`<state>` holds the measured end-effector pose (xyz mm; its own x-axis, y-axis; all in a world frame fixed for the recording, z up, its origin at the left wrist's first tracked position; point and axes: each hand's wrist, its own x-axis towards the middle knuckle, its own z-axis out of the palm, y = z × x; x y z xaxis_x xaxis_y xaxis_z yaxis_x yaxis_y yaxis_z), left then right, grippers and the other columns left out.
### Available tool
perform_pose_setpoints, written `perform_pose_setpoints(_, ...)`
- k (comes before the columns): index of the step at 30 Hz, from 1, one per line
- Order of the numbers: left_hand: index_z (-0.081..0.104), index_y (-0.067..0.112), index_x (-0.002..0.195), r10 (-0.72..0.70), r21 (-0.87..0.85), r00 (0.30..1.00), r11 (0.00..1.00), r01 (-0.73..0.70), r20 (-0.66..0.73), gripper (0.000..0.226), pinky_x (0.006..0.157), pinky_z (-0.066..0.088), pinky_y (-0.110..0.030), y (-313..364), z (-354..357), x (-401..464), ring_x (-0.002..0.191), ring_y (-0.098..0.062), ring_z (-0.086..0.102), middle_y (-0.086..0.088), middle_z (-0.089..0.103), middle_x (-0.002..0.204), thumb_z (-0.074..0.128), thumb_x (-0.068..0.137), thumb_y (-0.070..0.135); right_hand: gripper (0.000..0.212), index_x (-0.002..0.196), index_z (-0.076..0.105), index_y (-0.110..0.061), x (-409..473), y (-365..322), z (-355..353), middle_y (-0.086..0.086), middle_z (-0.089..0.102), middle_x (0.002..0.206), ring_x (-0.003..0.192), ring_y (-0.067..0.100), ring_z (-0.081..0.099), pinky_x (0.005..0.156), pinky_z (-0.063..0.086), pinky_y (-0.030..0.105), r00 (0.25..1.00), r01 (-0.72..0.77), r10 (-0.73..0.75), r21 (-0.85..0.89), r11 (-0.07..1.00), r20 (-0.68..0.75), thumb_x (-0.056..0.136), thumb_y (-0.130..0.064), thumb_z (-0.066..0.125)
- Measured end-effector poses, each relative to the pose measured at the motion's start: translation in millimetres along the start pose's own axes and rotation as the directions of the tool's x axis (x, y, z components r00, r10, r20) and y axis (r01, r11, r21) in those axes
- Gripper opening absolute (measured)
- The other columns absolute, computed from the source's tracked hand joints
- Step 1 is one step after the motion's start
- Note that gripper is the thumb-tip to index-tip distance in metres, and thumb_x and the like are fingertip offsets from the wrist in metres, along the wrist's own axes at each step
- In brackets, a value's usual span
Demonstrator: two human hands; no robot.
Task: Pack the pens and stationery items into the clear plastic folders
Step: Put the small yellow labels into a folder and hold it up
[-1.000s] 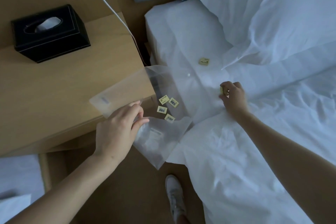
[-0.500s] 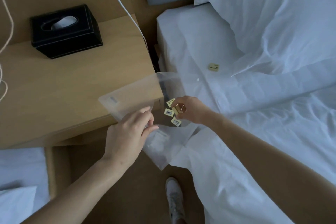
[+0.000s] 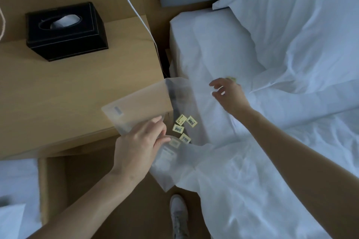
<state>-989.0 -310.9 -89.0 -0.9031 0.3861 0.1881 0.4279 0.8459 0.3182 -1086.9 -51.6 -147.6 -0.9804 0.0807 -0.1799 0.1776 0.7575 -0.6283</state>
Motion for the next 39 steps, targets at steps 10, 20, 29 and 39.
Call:
perform_pose_setpoints(10, 0.06, 0.014, 0.074, 0.017, 0.035, 1.0, 0.999, -0.018, 0.023, 0.026, 0.038, 0.046, -0.023, 3, 12, 22, 0.071, -0.012, 0.068, 0.006, 0.07, 0.084, 0.063, 0.079, 0.039, 0.059, 0.139, 0.041, -0.019, 52, 48, -7, 0.004, 0.041, 0.141, 0.127, 0.026, 0.039, 0.094, 0.042, 0.037, 0.978, -0.174, 0.204, -0.374, 0.911, 0.041, 0.087, 0.004, 0.053)
perform_pose_setpoints(20, 0.058, 0.015, 0.076, 0.063, 0.01, 0.997, 0.998, -0.063, 0.035, 0.026, 0.038, 0.046, -0.023, 0, 11, 27, 0.072, -0.013, 0.069, 0.003, 0.07, 0.088, 0.062, 0.081, 0.04, 0.024, 0.108, 0.066, -0.01, 19, 25, 4, 0.009, 0.063, 0.098, 0.087, 0.022, 0.057, 0.072, 0.039, 0.023, 0.998, -0.048, 0.048, -0.006, 0.999, -0.048, 0.084, -0.01, 0.067)
perform_pose_setpoints(29, 0.058, 0.014, 0.077, 0.048, -0.04, 0.999, 0.998, -0.048, -0.01, 0.028, 0.04, 0.049, -0.028, -3, 7, 14, 0.072, -0.016, 0.068, 0.002, 0.07, 0.089, 0.06, 0.084, 0.041, 0.022, 0.102, 0.068, -0.014, -28, -34, 28, -0.003, 0.061, 0.087, 0.076, 0.011, 0.054, 0.071, 0.042, 0.015, 0.899, 0.026, -0.065, 0.095, 0.995, 0.433, 0.082, -0.008, 0.071)
perform_pose_setpoints(39, 0.058, 0.013, 0.08, 0.031, -0.07, 0.997, 0.997, -0.037, -0.075, 0.034, 0.042, 0.051, -0.028, -17, -5, -13, 0.077, -0.013, 0.069, 0.002, 0.071, 0.093, 0.05, 0.088, 0.045, 0.019, 0.098, 0.07, -0.011, -38, -55, 33, -0.007, 0.065, 0.08, 0.072, 0.0, 0.058, 0.075, 0.045, 0.013, 0.967, -0.003, -0.036, 0.151, 0.989, 0.254, 0.086, -0.002, 0.058)
